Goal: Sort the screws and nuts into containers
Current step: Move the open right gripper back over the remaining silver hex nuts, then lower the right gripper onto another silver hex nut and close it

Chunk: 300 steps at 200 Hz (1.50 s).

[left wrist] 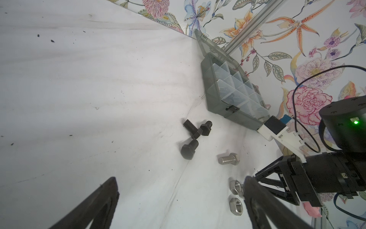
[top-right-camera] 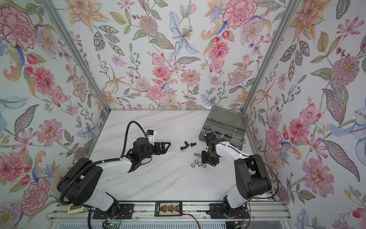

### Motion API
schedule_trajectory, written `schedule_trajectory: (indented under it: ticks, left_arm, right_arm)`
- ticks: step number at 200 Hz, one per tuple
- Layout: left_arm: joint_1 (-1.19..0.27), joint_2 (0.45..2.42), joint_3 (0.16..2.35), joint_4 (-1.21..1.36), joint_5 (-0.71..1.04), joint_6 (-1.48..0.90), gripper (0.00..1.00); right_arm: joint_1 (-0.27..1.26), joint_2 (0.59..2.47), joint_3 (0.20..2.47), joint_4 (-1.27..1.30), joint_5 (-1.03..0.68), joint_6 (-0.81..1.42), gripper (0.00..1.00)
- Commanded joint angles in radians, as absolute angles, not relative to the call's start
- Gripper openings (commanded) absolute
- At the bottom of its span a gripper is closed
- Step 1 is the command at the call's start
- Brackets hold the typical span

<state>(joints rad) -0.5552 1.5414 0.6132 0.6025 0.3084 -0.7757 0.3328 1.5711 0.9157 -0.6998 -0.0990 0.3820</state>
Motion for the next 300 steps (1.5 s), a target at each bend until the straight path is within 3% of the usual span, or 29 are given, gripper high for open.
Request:
schedule_trajectory:
  ticks: [1,300]
  left_arm:
    - [-0.546,1.549,0.611,0.585,0.313,-0.784,1.0]
    - [-0.546,1.552,0.607,0.579,0.305,-0.781,0.99]
  right_arm:
    - [0.355,1.557,0.904,-0.736,-0.061,0.405,0.48]
    - [0.444,1.645,0.901,-0.688,0.037,0.428,0.42]
